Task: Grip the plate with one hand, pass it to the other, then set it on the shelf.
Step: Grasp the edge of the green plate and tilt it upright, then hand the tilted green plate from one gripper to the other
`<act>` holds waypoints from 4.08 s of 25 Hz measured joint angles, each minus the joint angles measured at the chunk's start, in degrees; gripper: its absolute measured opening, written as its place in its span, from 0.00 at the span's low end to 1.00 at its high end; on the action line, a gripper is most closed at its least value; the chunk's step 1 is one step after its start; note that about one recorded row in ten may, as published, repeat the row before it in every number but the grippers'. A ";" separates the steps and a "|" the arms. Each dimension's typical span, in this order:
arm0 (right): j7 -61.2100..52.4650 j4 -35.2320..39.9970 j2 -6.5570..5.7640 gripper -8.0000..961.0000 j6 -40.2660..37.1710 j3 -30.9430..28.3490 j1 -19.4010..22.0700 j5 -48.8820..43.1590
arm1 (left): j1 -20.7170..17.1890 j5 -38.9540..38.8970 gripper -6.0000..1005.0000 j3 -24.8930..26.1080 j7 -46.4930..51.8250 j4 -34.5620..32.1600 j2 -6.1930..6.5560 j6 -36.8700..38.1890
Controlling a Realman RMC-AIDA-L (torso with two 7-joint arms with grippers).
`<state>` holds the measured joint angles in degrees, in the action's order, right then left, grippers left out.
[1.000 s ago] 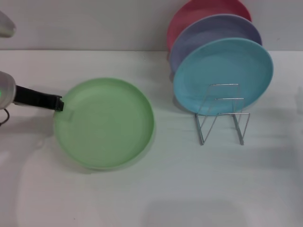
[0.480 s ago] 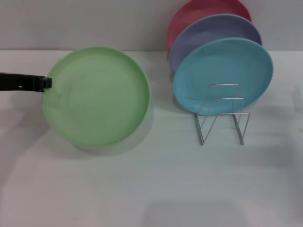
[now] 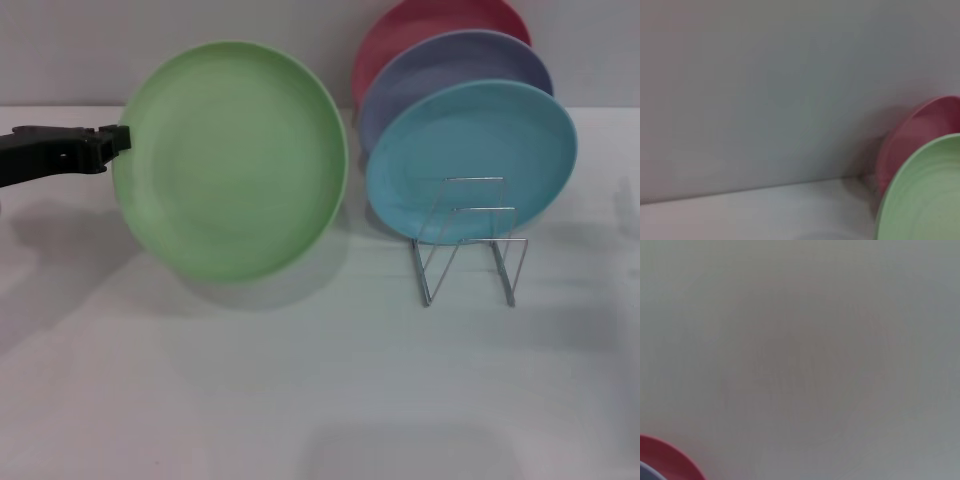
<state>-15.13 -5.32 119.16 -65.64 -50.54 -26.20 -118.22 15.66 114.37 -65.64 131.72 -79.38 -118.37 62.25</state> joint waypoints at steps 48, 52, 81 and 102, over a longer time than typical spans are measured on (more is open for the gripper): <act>-0.44 -1.61 -0.32 0.64 -6.97 0.08 -0.74 -8.34 | 2.64 -96.59 0.03 -22.74 -101.05 59.01 -0.72 11.49; -3.35 -1.48 -1.09 0.64 -10.02 0.09 -0.69 -13.40 | 2.13 -99.30 0.03 -25.44 -103.28 59.07 -0.72 11.48; -46.35 19.76 -12.95 0.64 -40.19 18.05 -18.64 -45.71 | 0.91 -99.97 0.03 -29.20 -104.47 59.26 -0.71 10.94; -84.62 63.56 -5.34 0.64 -46.78 76.89 -20.93 -7.29 | 2.01 -100.50 0.03 -30.69 -104.66 59.25 -0.72 9.39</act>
<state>-99.75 58.24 113.82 -112.42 26.36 -47.13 -125.51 17.67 13.88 -96.33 27.07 -20.13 -119.09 71.64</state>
